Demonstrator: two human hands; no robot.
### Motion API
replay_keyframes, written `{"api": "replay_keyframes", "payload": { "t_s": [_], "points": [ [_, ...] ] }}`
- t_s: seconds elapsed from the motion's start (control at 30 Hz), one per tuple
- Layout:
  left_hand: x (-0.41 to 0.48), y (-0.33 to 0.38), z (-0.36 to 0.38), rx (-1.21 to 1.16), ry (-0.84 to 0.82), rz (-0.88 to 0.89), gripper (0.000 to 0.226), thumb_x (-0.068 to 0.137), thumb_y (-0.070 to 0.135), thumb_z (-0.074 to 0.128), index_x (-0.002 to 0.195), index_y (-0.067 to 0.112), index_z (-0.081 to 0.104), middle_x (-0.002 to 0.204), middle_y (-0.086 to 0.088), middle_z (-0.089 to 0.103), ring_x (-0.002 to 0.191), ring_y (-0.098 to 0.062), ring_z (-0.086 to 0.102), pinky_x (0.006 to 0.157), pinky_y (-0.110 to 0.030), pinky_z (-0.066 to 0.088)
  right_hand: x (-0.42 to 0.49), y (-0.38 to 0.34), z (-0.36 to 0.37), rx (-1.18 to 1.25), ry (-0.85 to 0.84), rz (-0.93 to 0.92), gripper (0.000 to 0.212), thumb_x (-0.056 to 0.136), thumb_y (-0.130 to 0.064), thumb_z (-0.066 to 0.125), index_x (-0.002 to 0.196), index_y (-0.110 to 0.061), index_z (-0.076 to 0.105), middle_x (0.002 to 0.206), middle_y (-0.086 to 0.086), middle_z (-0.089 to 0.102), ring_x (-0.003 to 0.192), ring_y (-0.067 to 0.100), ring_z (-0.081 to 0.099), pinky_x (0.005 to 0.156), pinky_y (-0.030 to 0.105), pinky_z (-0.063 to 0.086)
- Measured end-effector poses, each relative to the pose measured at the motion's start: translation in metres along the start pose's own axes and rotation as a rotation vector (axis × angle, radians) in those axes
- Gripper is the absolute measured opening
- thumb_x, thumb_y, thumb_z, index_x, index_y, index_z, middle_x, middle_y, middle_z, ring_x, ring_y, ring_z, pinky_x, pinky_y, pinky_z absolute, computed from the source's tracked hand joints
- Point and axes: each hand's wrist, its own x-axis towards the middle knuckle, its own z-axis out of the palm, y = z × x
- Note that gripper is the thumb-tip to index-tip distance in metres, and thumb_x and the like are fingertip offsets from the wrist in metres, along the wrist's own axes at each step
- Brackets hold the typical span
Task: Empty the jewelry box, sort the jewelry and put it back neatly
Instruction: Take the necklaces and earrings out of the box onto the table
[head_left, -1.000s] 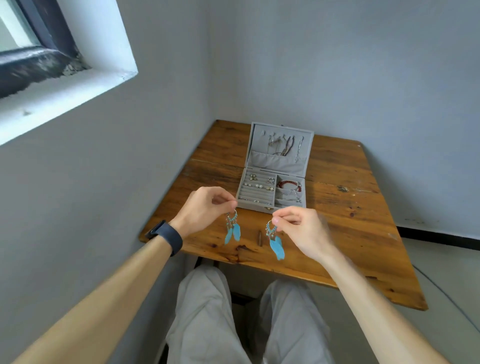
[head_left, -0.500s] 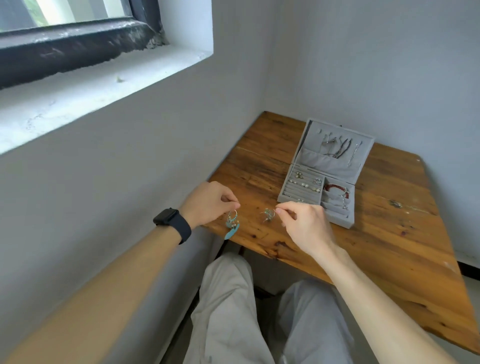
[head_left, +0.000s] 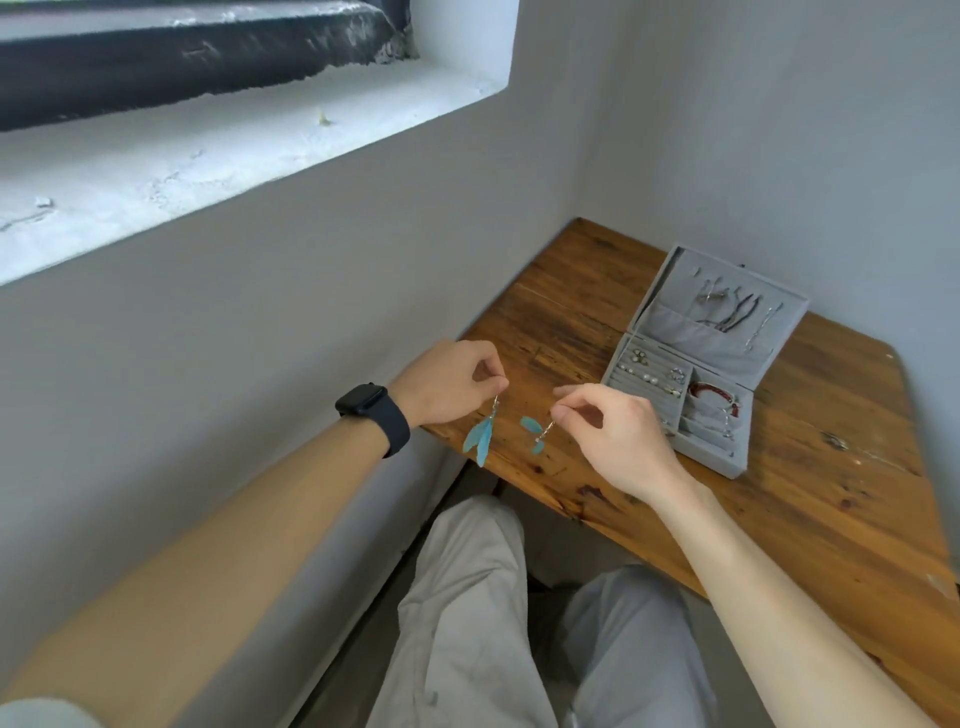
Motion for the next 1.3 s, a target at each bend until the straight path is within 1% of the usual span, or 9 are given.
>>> {"api": "replay_keyframes", "payload": {
  "t_s": [0.17, 0.33, 0.67, 0.73, 0.83, 1.03, 1.1, 1.2, 1.3],
  "points": [
    [-0.001, 0.005, 0.0, -0.067, 0.01, 0.007, 0.008, 0.097, 0.037, 0.06, 0.094, 0.03, 0.062, 0.098, 0.009, 0.07, 0.093, -0.01, 0.064, 0.087, -0.04, 0.054, 0.003, -0.001, -0.002, 0.072, -0.02, -0.011, 0.012, 0.094, -0.05, 0.055, 0.095, -0.044, 0.065, 0.096, -0.029, 0.069, 0.095, -0.011, 0.062, 0.076, 0.015, 0.049],
    [-0.003, 0.007, -0.002, -0.128, 0.016, 0.045, 0.007, 0.093, 0.031, 0.066, 0.087, 0.034, 0.064, 0.083, 0.016, 0.071, 0.087, 0.0, 0.065, 0.09, -0.034, 0.053, 0.002, 0.0, -0.006, 0.028, 0.006, -0.051, 0.018, 0.091, -0.053, 0.056, 0.099, -0.043, 0.07, 0.09, -0.032, 0.068, 0.09, -0.012, 0.062, 0.063, 0.002, 0.044],
    [-0.003, -0.005, -0.002, -0.104, -0.066, -0.002, 0.005, 0.085, 0.038, 0.075, 0.084, 0.033, 0.076, 0.08, 0.017, 0.074, 0.081, 0.009, 0.064, 0.084, -0.022, 0.053, -0.001, -0.009, 0.013, 0.159, 0.014, 0.089, 0.007, 0.087, -0.042, 0.07, 0.087, -0.04, 0.076, 0.076, -0.029, 0.07, 0.075, -0.007, 0.068, 0.066, 0.01, 0.047],
    [-0.003, -0.009, -0.002, -0.096, -0.114, -0.004, 0.004, 0.085, 0.037, 0.075, 0.083, 0.033, 0.076, 0.076, 0.017, 0.074, 0.079, 0.009, 0.065, 0.078, -0.015, 0.05, -0.002, -0.011, 0.02, 0.262, -0.039, 0.11, 0.005, 0.087, -0.039, 0.072, 0.088, -0.038, 0.077, 0.077, -0.023, 0.073, 0.072, -0.002, 0.07, 0.062, 0.009, 0.049],
    [-0.006, -0.017, -0.005, -0.1, -0.228, -0.034, 0.004, 0.084, 0.036, 0.077, 0.081, 0.034, 0.075, 0.072, 0.019, 0.073, 0.075, 0.005, 0.068, 0.066, -0.005, 0.044, -0.004, -0.015, 0.033, 0.4, -0.107, 0.122, 0.004, 0.087, -0.039, 0.073, 0.088, -0.039, 0.077, 0.079, -0.015, 0.075, 0.07, 0.005, 0.072, 0.061, 0.017, 0.055],
    [-0.013, -0.035, -0.006, -0.101, -0.555, -0.12, 0.007, 0.085, 0.035, 0.076, 0.083, 0.029, 0.076, 0.075, 0.014, 0.075, 0.071, -0.001, 0.07, 0.066, -0.007, 0.045, -0.001, -0.01, 0.059, 0.478, -0.198, 0.207, 0.005, 0.086, -0.031, 0.076, 0.091, -0.033, 0.077, 0.076, -0.009, 0.076, 0.072, 0.007, 0.073, 0.07, 0.029, 0.061],
    [-0.008, -0.039, 0.001, -0.128, -0.506, -0.129, 0.004, 0.086, 0.032, 0.076, 0.082, 0.029, 0.076, 0.074, 0.014, 0.075, 0.067, -0.001, 0.069, 0.064, -0.008, 0.046, 0.003, -0.005, 0.064, 0.429, -0.207, 0.223, 0.007, 0.087, -0.032, 0.076, 0.093, -0.034, 0.075, 0.077, -0.014, 0.076, 0.072, 0.002, 0.072, 0.075, 0.029, 0.059],
    [0.009, -0.043, 0.015, -0.101, -0.32, -0.123, 0.004, 0.085, 0.033, 0.077, 0.082, 0.031, 0.076, 0.068, 0.018, 0.071, 0.064, 0.007, 0.065, 0.061, -0.009, 0.047, 0.014, 0.005, 0.066, 0.329, -0.168, 0.235, 0.008, 0.088, -0.037, 0.073, 0.095, -0.036, 0.071, 0.078, -0.024, 0.073, 0.075, -0.007, 0.068, 0.079, 0.022, 0.052],
    [0.03, -0.043, 0.025, -0.031, -0.255, -0.102, 0.007, 0.086, 0.036, 0.076, 0.086, 0.03, 0.078, 0.07, 0.023, 0.068, 0.066, 0.017, 0.059, 0.061, -0.005, 0.038, 0.028, 0.014, 0.067, 0.252, -0.094, 0.246, 0.004, 0.088, -0.038, 0.072, 0.091, -0.038, 0.069, 0.075, -0.027, 0.071, 0.078, -0.014, 0.064, 0.07, 0.009, 0.042]
  ]
}}
